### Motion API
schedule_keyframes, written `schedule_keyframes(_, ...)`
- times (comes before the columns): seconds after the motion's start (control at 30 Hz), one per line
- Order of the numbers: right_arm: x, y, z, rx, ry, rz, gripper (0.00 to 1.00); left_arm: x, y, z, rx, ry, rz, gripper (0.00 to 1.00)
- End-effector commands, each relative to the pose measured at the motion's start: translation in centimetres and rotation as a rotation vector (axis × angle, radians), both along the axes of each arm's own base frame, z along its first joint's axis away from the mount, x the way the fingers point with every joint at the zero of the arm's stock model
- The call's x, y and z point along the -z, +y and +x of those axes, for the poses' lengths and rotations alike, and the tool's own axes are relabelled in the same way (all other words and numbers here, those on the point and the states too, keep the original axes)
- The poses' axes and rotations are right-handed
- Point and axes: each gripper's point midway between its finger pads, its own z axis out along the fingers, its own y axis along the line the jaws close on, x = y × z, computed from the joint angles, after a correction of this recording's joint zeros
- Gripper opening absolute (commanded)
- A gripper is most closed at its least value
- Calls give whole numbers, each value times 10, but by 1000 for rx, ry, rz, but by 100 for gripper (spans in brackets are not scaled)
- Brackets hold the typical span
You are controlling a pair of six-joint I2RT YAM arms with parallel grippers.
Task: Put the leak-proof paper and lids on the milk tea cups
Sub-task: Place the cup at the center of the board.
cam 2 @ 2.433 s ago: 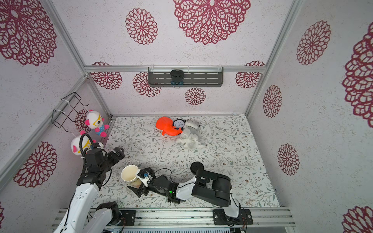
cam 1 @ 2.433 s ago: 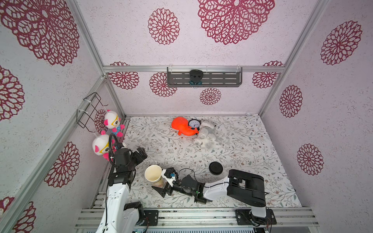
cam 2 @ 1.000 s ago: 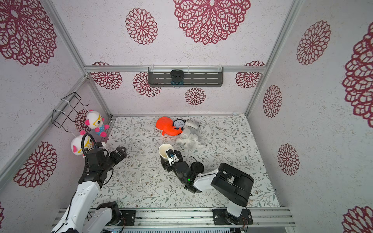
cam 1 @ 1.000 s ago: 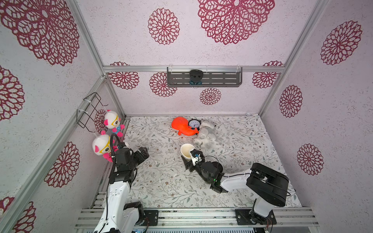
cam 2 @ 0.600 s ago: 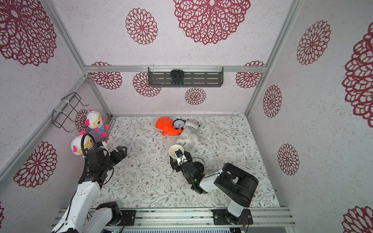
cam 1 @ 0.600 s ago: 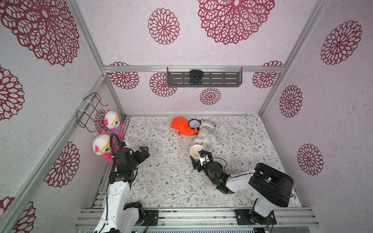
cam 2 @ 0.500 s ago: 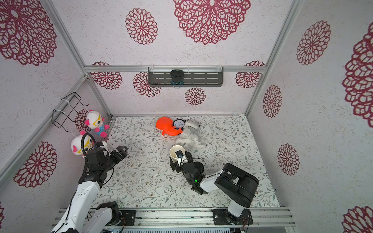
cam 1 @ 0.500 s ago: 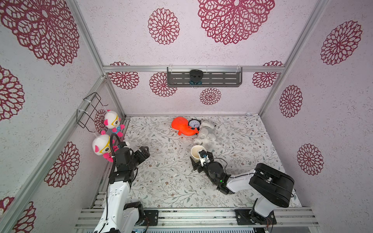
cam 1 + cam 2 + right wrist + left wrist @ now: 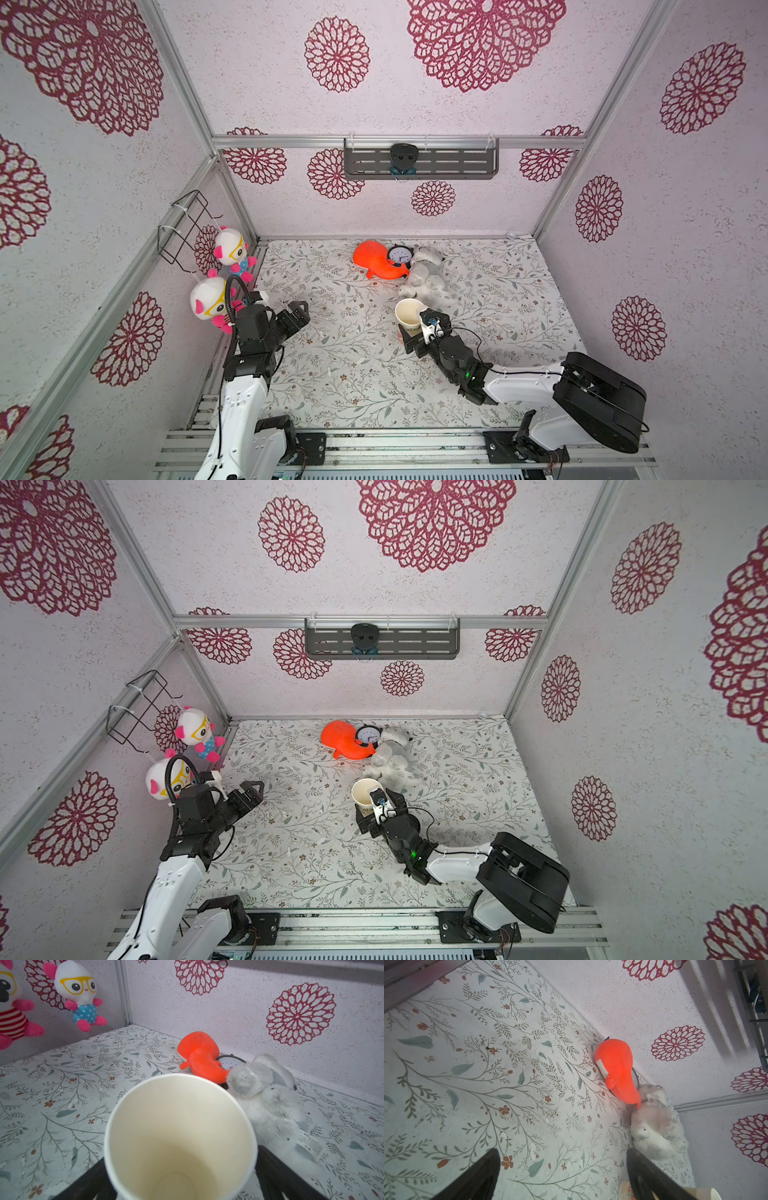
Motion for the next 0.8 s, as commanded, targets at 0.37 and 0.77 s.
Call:
schedule_keyframes(0.37,10,-11,-25,-68,210,-106,99,-8,-1,0,9,-19,-3,97)
schedule_keyframes(0.77,22,-32,-56,-109,346,-122,99,-9,8,-9,-25,16,62,98)
